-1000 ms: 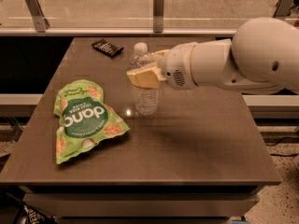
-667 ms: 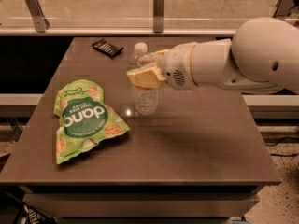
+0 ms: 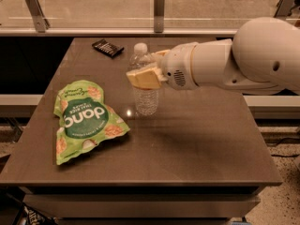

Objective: Move water bottle near green rice chip bag

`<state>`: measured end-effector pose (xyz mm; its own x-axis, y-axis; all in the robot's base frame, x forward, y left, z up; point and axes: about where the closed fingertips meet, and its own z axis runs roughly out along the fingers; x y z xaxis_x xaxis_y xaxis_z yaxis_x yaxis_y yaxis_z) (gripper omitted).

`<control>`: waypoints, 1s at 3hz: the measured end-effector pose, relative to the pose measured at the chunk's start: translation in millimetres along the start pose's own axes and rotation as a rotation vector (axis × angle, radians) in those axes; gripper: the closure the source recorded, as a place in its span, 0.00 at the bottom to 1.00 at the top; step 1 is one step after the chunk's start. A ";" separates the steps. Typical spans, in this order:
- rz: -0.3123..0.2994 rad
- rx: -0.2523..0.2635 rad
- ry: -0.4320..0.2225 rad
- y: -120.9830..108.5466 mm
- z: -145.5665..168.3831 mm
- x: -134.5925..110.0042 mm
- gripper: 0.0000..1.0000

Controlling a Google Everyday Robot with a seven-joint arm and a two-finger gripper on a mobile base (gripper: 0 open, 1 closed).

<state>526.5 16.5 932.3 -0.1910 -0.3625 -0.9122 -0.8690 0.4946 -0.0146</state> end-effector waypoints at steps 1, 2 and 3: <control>0.000 0.000 0.000 0.1 0.0 -0.2 0.13; -0.005 -0.003 0.000 2.4 0.9 -2.1 0.00; -0.005 -0.003 0.000 2.5 1.0 -2.2 0.00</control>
Offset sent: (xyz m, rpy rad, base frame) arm 0.0000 0.0001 0.0002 -0.0001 -0.0001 0.0002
